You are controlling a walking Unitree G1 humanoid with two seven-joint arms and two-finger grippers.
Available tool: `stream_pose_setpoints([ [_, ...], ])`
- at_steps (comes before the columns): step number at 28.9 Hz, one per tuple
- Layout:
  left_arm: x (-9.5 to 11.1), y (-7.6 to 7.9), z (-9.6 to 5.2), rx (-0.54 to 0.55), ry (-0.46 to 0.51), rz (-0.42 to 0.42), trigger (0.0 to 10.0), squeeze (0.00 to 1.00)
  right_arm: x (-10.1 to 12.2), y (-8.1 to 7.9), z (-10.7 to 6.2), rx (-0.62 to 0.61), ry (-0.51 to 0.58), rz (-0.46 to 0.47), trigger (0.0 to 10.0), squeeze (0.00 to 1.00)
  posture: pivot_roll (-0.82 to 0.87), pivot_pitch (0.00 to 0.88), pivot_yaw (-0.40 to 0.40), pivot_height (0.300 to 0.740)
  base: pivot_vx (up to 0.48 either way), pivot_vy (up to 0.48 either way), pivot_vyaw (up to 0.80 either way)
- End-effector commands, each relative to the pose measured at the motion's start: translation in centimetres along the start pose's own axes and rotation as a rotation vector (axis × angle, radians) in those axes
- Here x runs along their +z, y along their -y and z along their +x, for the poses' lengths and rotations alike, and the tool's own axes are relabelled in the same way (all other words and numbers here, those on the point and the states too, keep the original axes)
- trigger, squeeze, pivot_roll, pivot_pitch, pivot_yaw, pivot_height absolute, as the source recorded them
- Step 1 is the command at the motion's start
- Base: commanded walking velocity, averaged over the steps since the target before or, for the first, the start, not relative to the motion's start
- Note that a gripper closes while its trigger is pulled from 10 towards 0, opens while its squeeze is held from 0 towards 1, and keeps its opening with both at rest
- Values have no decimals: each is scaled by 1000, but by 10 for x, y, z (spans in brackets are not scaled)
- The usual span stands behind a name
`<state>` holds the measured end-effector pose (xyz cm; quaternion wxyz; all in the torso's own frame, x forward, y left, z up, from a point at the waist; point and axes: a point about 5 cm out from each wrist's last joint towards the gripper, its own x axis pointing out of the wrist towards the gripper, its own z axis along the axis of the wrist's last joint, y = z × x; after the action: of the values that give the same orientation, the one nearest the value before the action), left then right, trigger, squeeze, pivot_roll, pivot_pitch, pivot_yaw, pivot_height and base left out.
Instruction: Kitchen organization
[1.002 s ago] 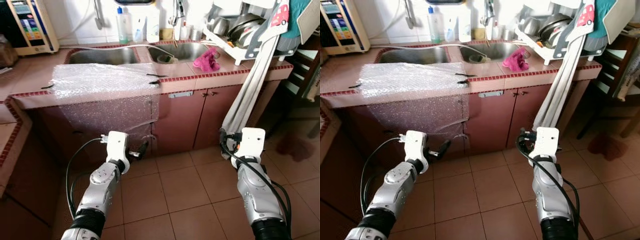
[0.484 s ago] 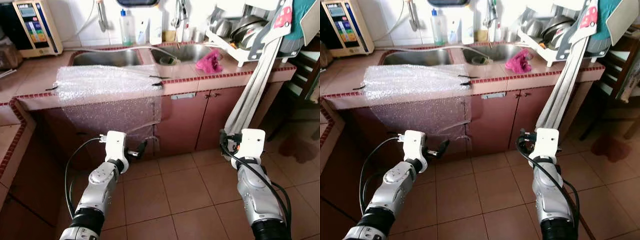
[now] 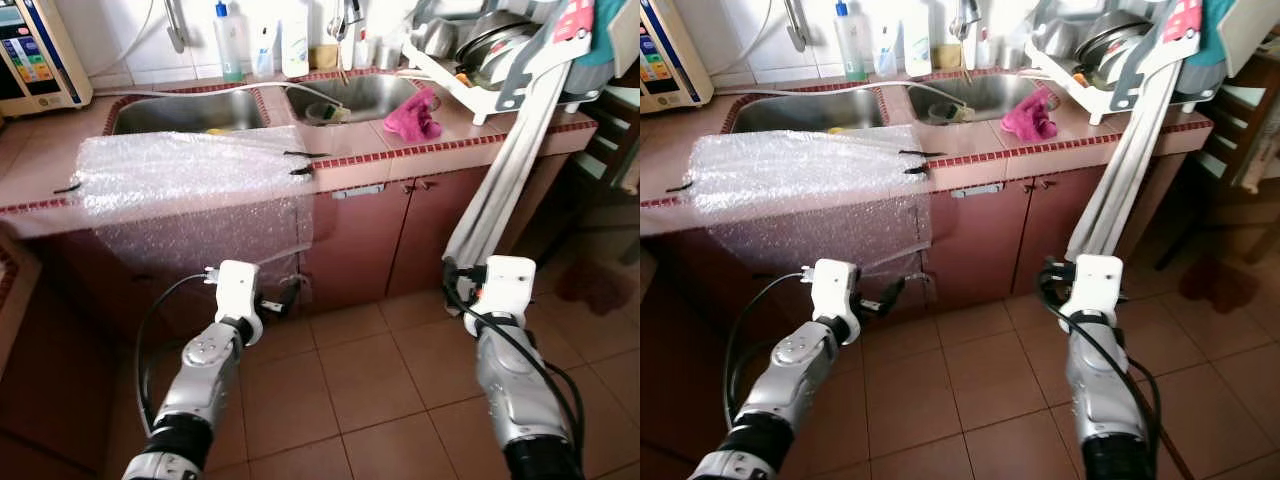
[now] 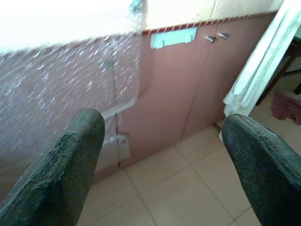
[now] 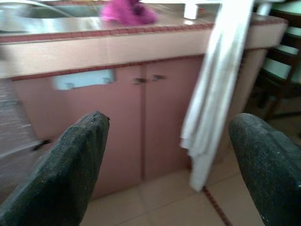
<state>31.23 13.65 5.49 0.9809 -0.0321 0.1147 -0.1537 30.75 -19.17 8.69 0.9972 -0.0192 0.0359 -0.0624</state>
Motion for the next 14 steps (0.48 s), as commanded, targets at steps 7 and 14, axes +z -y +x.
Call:
stream_pose_setpoints([
  [7, 1, 11, 4, -45, 5, 8, 10000, 0, 0, 7, 1, -19, -2, -11, 10000, 0, -52, 0, 14, 740, 412, 0, -582],
  [14, -4, 14, 4, -46, -24, -8, 10000, 0, -2, 6, 1, -16, -10, -14, 10000, 0, -50, 0, 12, 740, 252, 0, -60],
])
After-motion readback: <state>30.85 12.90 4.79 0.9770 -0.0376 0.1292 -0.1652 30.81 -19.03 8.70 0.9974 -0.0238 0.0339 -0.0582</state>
